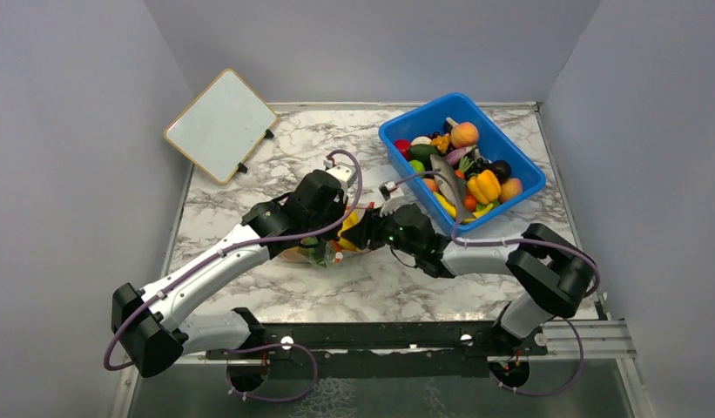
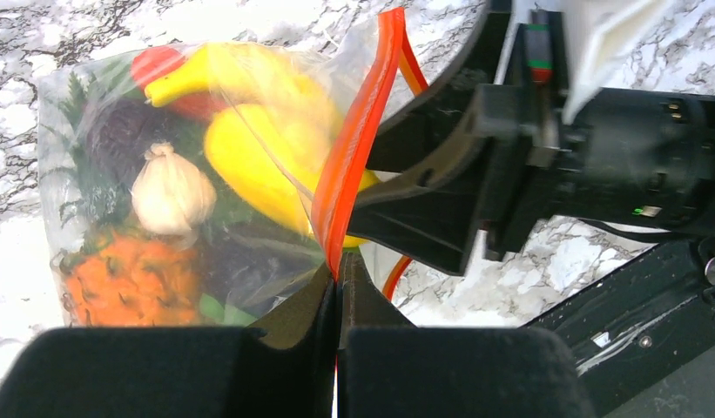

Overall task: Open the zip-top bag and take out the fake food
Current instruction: Pick up the fake fruit from the zipper food storage bag.

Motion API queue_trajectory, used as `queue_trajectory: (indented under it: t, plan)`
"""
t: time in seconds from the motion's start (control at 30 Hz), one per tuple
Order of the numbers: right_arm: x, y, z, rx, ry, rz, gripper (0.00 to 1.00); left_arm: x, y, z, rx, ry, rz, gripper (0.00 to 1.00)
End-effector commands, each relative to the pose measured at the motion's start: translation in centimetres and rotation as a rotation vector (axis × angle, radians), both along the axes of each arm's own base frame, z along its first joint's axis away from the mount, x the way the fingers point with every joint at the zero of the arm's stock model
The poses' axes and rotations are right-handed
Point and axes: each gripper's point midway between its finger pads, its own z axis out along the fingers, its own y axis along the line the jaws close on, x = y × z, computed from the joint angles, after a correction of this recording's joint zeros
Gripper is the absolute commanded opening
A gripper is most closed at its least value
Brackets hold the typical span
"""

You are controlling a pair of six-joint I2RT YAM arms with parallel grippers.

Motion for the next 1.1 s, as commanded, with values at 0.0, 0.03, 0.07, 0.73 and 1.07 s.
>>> queue_trajectory:
  t: [0.0, 0.03, 0.07, 0.73, 1.07]
  plan:
    - [-1.1, -1.0, 2.5, 0.083, 0.006, -0.024, 0.24, 0.2, -0.3, 0.8, -0.027, -0.033, -0.004, 0.00]
    - [-1.4, -1.3, 2.7, 0.083, 0.022, -0.026, 0.24, 0.2, -0.4, 0.6, -0.024, -0.029, -0.008, 0.00]
    - [-1.7, -1.6, 2.7, 0.074, 0.054, -0.036, 0.24, 0.1, -0.5, 0.6, -0.023, -0.027, -0.016, 0.00]
    - [-2.3, -5.0, -3.9, -0.172, 0.269, -0.175, 0.46, -2.2, -3.9, -2.8, -0.043, 0.120, -0.250, 0.00]
    - [-1.7, -3.6, -3.2, -0.092, 0.267, -0.175, 0.57, -2.3, -3.8, -2.5, -0.057, 0.109, -0.241, 0.00]
